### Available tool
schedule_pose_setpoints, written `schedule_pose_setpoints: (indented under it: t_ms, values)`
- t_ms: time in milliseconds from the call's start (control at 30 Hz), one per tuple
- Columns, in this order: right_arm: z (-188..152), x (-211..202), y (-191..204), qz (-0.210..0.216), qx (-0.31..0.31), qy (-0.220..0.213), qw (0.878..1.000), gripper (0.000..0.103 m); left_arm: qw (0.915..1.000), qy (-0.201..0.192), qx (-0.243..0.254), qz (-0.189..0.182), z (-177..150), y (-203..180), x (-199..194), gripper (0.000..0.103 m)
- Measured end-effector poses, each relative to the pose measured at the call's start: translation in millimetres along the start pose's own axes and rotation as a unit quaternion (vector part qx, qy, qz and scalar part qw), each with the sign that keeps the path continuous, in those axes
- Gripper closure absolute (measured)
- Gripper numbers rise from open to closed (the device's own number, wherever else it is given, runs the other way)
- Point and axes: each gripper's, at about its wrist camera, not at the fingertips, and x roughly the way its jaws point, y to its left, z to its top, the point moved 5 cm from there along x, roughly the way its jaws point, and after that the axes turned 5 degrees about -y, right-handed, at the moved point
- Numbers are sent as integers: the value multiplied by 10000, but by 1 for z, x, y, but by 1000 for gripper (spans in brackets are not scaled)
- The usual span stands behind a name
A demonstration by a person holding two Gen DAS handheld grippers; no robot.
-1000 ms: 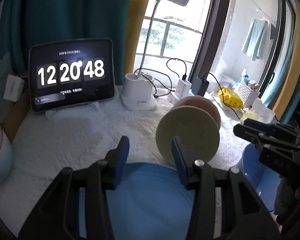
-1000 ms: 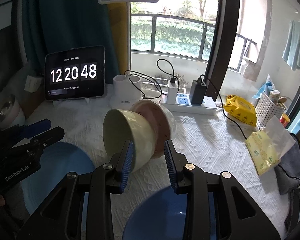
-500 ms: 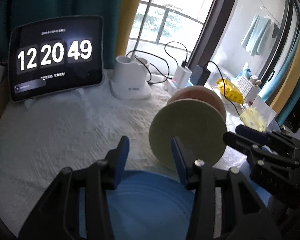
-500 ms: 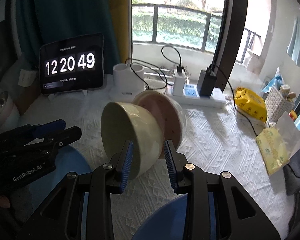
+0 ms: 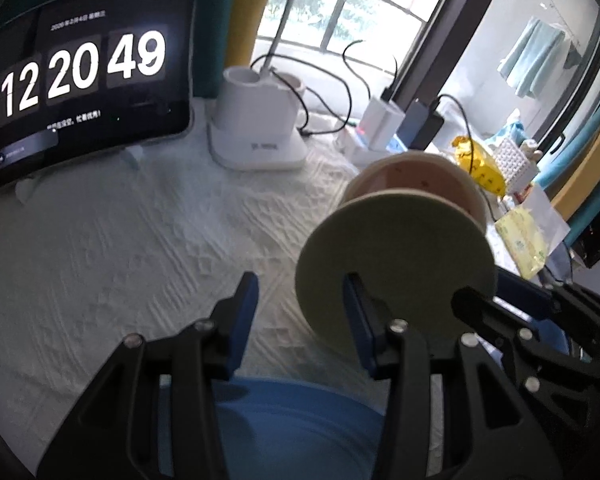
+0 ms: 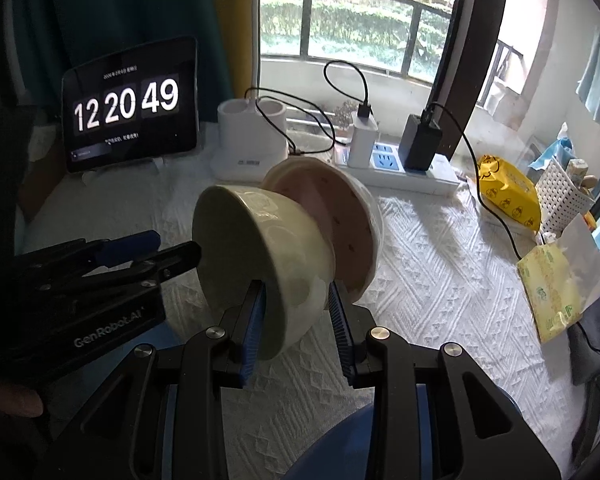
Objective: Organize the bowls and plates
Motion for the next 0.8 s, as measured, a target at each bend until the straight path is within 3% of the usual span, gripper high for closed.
schedule_pose_setpoints:
  t_ms: [333, 567, 800]
  values:
    - [1, 24, -5, -21, 213, 469, 9987, 69, 9994, 286, 164, -67, -1, -7, 26, 58]
    - [0, 24, -9, 36, 431, 449, 9981, 74, 9986, 237, 192, -422, -5, -16, 32, 59]
    - [3, 17, -13, -104, 503, 266, 9983, 80, 9988, 16, 222, -430, -2, -14, 24, 77]
